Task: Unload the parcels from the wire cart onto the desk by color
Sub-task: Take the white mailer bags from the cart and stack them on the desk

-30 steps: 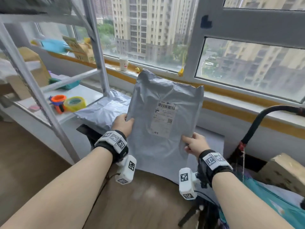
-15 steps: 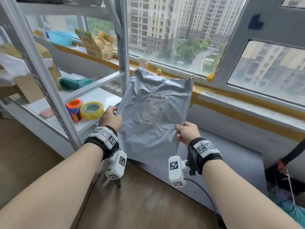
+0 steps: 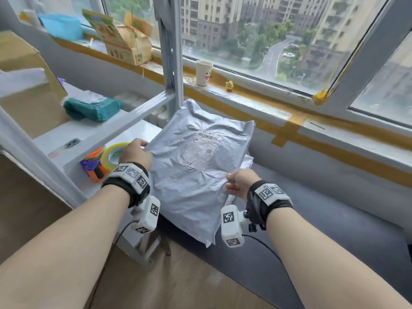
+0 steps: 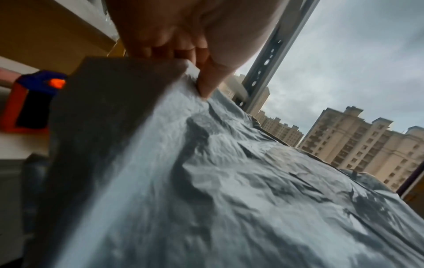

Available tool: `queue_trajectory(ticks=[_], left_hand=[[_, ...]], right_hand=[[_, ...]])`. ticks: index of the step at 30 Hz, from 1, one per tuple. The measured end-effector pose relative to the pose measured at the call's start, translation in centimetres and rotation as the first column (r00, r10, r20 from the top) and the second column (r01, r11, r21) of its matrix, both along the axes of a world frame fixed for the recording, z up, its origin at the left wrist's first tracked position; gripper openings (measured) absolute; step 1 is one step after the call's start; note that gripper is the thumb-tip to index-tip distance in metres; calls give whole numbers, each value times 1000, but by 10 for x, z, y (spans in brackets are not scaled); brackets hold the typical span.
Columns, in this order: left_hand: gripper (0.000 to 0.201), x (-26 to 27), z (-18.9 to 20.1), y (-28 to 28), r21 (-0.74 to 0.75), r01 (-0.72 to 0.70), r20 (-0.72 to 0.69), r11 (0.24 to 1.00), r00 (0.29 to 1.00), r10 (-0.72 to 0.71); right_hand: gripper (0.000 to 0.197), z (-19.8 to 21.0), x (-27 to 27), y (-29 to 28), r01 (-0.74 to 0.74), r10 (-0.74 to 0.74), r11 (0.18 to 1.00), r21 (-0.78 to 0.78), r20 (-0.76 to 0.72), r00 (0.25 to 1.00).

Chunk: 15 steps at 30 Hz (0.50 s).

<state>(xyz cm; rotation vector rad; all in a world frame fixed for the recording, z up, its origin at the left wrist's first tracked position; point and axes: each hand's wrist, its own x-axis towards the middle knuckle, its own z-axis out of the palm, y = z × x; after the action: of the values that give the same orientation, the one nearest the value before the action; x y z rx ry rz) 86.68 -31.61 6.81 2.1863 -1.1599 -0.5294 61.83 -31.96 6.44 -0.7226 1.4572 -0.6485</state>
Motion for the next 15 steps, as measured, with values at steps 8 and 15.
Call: queue_trajectory(ticks=[8,15], left_hand=[[35,12,-42,-39,122,130,-24,984,992,-128],[46,-20,-24,-72,53,395,250,917,884,-396]], right_hand=[[25,-20,9,-6,118,-107,973,196,-67,992],[32,-18,5,-31,27,-102,992,-122,-670,735]])
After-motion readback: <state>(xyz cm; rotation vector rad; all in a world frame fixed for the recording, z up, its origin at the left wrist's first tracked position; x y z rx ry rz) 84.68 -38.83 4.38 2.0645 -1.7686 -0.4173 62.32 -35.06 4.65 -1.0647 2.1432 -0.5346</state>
